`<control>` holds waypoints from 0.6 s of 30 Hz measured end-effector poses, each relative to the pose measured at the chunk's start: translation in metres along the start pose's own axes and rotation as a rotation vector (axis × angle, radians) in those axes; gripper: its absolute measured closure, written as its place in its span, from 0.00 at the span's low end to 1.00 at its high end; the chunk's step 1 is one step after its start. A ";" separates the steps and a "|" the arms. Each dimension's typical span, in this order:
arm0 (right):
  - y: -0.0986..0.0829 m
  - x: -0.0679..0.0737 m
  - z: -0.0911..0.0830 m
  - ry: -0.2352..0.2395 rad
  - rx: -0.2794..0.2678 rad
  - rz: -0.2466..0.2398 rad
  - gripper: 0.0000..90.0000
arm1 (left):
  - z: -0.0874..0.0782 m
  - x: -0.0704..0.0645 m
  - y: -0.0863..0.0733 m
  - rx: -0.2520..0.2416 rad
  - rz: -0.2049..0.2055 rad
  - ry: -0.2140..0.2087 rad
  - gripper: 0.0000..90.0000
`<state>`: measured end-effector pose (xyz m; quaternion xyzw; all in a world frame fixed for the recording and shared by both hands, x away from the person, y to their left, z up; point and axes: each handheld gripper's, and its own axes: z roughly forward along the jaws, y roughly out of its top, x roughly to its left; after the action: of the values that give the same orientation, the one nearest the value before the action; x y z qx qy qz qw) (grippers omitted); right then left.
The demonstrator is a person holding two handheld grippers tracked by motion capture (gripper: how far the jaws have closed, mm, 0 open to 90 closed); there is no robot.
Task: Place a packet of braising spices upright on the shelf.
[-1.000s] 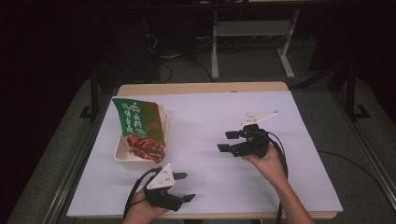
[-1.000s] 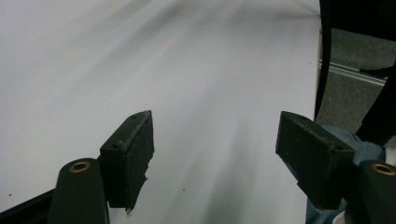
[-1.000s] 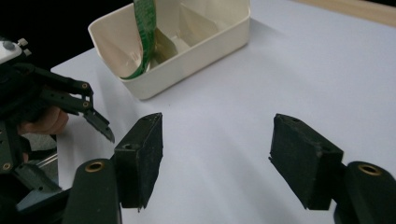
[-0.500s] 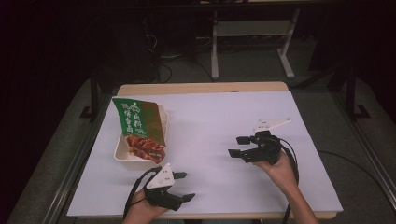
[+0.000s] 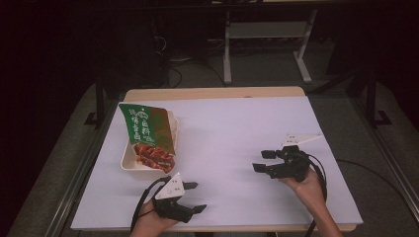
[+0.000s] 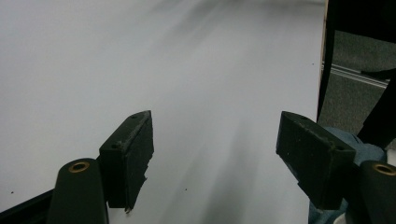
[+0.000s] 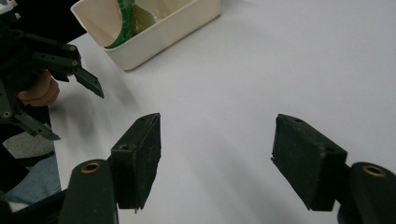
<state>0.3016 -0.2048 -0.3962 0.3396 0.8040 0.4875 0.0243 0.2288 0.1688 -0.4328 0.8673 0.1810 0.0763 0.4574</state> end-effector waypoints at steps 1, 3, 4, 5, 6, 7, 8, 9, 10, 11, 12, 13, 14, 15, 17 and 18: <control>-0.002 -0.001 -0.001 -0.001 0.001 0.003 0.35 | 0.000 0.000 0.000 0.000 0.000 0.000 0.30; -0.006 -0.001 -0.003 -0.005 0.002 0.009 0.35 | 0.000 0.000 0.000 0.002 0.000 0.001 0.30; -0.008 -0.001 -0.004 -0.007 0.003 0.010 0.35 | 0.000 0.000 0.000 0.003 0.000 0.001 0.30; -0.010 -0.002 -0.004 -0.008 0.004 0.013 0.35 | 0.000 0.000 0.000 0.003 -0.001 0.000 0.30; -0.012 -0.002 -0.005 -0.010 0.004 0.015 0.35 | 0.001 0.000 0.000 0.004 0.000 0.000 0.29; -0.014 -0.002 -0.006 -0.011 0.007 0.015 0.35 | 0.001 0.000 0.000 0.004 0.000 0.000 0.29; -0.016 -0.002 -0.006 -0.014 0.009 0.019 0.35 | 0.001 0.000 0.000 0.004 0.001 -0.001 0.29; -0.018 -0.002 -0.007 -0.016 0.007 0.020 0.35 | 0.001 0.000 0.000 0.004 0.002 0.000 0.29; -0.019 -0.002 -0.007 -0.015 0.007 0.022 0.35 | 0.001 -0.001 0.000 0.005 0.002 0.000 0.29; -0.022 -0.002 -0.008 -0.018 0.010 0.025 0.34 | 0.001 -0.001 0.000 0.005 0.002 0.000 0.29; -0.023 -0.002 -0.008 -0.020 0.010 0.026 0.34 | 0.001 -0.001 0.000 0.005 0.002 0.001 0.29; -0.026 -0.002 -0.009 -0.023 0.011 0.030 0.34 | 0.001 0.000 0.000 0.005 0.002 0.002 0.29; -0.029 -0.001 -0.009 -0.027 0.007 0.034 0.34 | 0.001 0.000 0.000 0.005 0.002 0.002 0.29; -0.032 -0.001 -0.009 -0.029 0.003 0.033 0.34 | 0.001 0.000 0.000 0.004 0.002 0.004 0.29; -0.040 0.002 -0.008 -0.044 -0.001 0.033 0.34 | 0.001 0.000 0.000 0.001 -0.001 0.005 0.29; -0.045 0.004 -0.008 -0.053 -0.012 0.034 0.33 | 0.001 0.000 -0.001 0.001 0.002 0.005 0.29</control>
<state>0.2723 -0.2218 -0.4273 0.3660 0.7941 0.4836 0.0395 0.2287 0.1682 -0.4338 0.8675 0.1813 0.0790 0.4565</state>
